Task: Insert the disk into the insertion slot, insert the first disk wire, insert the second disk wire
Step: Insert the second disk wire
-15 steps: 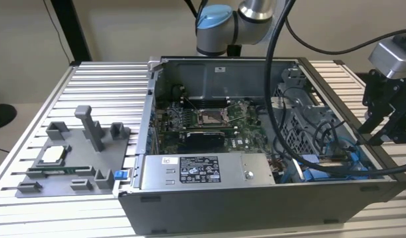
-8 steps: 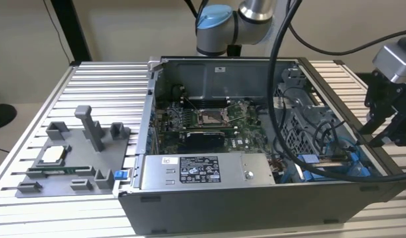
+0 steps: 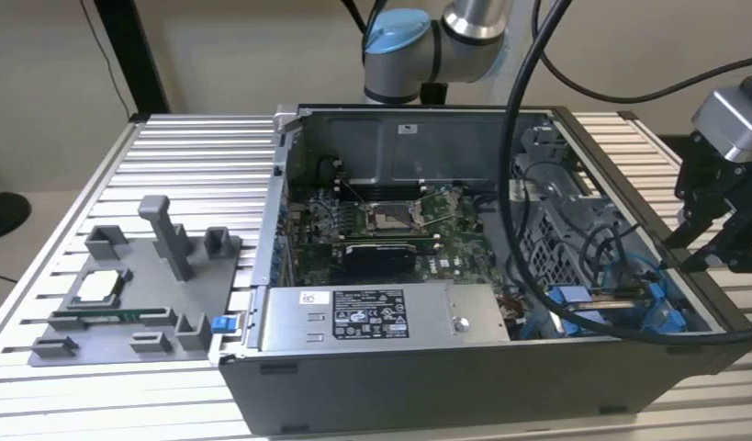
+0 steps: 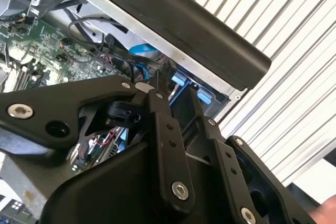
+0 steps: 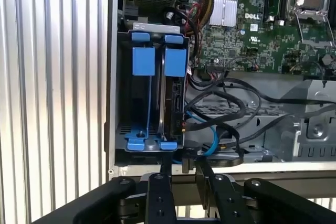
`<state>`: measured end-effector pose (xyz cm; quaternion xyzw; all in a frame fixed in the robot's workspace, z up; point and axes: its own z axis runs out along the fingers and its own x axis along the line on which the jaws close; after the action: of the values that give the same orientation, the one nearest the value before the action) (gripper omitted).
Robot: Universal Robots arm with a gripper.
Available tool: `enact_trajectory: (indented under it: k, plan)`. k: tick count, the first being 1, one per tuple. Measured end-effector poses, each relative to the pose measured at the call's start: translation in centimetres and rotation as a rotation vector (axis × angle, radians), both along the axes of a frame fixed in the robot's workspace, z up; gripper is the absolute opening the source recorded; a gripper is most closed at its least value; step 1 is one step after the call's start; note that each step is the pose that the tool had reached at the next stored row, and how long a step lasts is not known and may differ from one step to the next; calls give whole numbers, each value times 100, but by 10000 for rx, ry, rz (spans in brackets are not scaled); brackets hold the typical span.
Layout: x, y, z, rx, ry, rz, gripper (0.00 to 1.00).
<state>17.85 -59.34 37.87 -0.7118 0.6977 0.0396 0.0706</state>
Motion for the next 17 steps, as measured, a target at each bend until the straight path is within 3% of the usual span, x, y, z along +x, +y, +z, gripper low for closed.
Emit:
enact_trajectory:
  k: [9, 14, 17]
  plan:
    - [31, -5, -84, 30, 0, 294, 100]
    - [33, -31, -108, 273, -3, 317, 100]
    - [33, -66, -127, 352, -5, 317, 100]
